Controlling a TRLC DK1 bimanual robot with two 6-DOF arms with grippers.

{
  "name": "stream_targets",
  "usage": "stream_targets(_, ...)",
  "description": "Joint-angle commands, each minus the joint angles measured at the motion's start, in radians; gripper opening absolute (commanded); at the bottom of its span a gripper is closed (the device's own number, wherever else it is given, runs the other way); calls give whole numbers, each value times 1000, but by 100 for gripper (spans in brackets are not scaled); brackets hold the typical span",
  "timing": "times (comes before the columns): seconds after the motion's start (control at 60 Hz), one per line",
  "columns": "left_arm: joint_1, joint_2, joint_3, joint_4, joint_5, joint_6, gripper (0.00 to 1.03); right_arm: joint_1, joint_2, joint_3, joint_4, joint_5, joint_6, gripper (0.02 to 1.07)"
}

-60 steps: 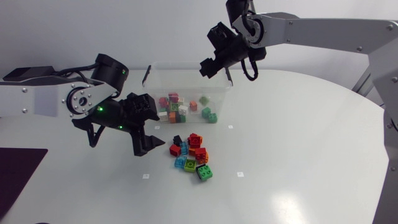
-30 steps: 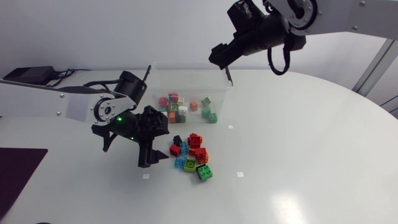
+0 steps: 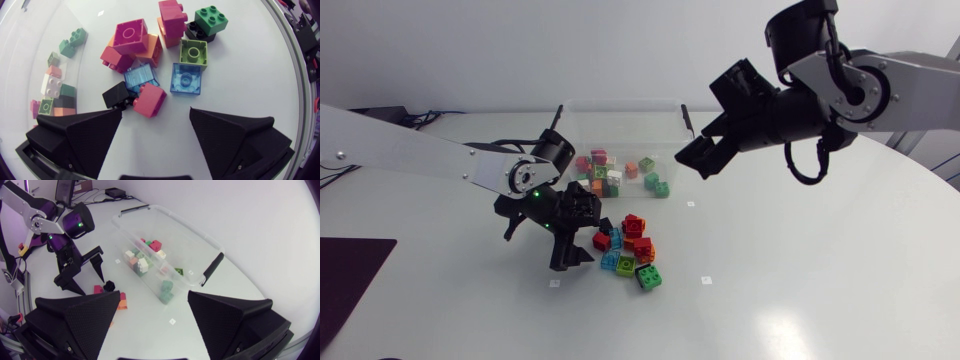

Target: Place the duplo bricks in the container

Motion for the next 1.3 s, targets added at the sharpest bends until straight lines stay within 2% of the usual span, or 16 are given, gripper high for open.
stream_targets(0.0,-13,33,28,-10,-1,38,89,7,-24,-76,12,-4,-14,100)
stream_targets(0.1,-21,49,34,-10,-1,43,87,22,-37,-126,-5,8,12,99)
stream_targets(0.25,-35,69,43,-10,1,43,72,50,-61,-191,-53,34,113,99)
stream_targets(0.45,-61,89,45,-9,6,45,23,125,-53,-182,-182,48,211,99)
stream_targets(0.6,-66,89,47,-12,6,32,21,171,-6,-131,-252,45,298,99)
stream_targets(0.717,-58,84,51,-59,6,25,20,206,51,-103,-275,48,357,99)
stream_targets(0.85,-24,46,30,-99,7,22,20,249,128,-53,-275,91,487,99)
stream_targets(1.033,3,-23,-30,-104,9,18,20,337,247,12,-301,180,576,99)
stream_targets(1.133,19,-62,-61,-106,10,18,20,347,318,65,-330,205,621,95)
stream_targets(1.283,63,-118,-99,-110,13,20,20,338,396,153,-390,248,683,85)
